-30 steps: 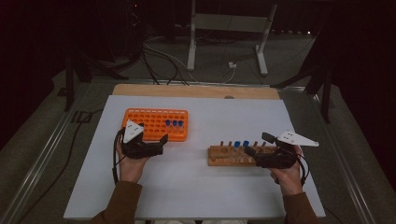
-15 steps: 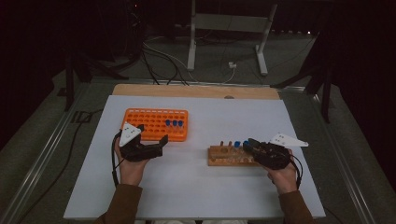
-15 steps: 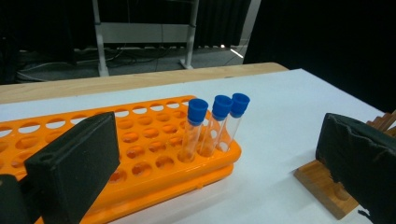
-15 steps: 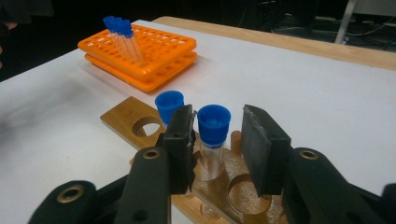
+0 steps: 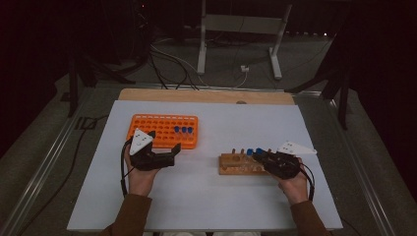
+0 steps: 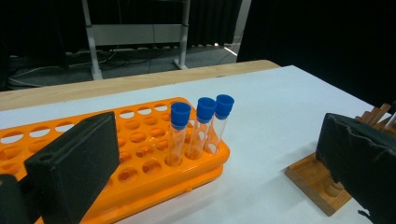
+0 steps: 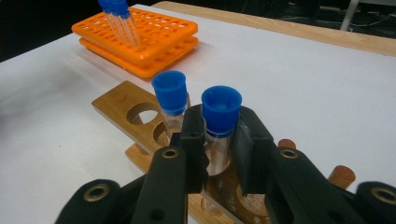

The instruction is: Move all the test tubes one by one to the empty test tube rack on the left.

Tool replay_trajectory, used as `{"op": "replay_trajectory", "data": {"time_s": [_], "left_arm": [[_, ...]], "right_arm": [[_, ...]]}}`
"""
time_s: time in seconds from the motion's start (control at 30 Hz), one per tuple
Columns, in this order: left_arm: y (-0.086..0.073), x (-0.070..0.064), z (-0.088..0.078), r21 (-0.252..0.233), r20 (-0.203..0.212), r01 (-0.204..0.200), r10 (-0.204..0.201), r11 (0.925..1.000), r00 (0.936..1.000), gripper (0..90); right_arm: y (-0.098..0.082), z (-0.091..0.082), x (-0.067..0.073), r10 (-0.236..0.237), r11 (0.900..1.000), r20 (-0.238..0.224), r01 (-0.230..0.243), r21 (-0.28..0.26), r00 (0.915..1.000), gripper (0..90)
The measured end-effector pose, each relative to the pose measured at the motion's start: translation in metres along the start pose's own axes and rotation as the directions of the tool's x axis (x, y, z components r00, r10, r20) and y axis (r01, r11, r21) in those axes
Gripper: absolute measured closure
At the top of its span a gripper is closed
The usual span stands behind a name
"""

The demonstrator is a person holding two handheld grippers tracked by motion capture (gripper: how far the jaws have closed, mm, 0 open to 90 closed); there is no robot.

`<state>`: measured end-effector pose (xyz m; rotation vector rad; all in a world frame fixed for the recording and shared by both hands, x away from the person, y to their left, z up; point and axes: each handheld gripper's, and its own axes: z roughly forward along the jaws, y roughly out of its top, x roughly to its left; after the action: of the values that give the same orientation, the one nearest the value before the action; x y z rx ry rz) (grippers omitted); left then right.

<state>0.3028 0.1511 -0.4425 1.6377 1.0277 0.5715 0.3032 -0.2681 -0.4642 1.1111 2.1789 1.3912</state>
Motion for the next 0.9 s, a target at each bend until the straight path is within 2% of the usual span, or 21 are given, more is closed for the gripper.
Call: {"op": "replay_trajectory", "data": {"time_s": [0.17, 0.57, 0.77, 0.9], "left_arm": [[0.002, -0.003, 0.0, -0.006, 0.01, -0.006, 0.006, 1.0, 0.9999, 0.7], [0.003, -0.013, 0.003, 0.007, 0.039, -0.029, 0.029, 0.9995, 0.9988, 0.8], [0.007, -0.024, 0.006, 0.016, 0.066, -0.056, 0.055, 0.9983, 0.9963, 0.8], [0.011, -0.034, 0.009, 0.02, 0.096, -0.081, 0.079, 0.9965, 0.9923, 0.8]], "right_arm": [[0.002, -0.001, 0.002, -0.003, 1.0, 0.015, 0.003, 0.007, 0.9999, 76.8], [0.019, -0.021, 0.005, 0.001, 0.999, 0.017, 0.0, -0.046, 0.9999, 77.0], [0.028, -0.03, 0.007, 0.003, 0.998, 0.018, -0.002, -0.064, 0.9998, 77.0], [0.034, -0.038, 0.01, -0.006, 0.997, 0.017, 0.008, -0.083, 0.9998, 77.0]]}}
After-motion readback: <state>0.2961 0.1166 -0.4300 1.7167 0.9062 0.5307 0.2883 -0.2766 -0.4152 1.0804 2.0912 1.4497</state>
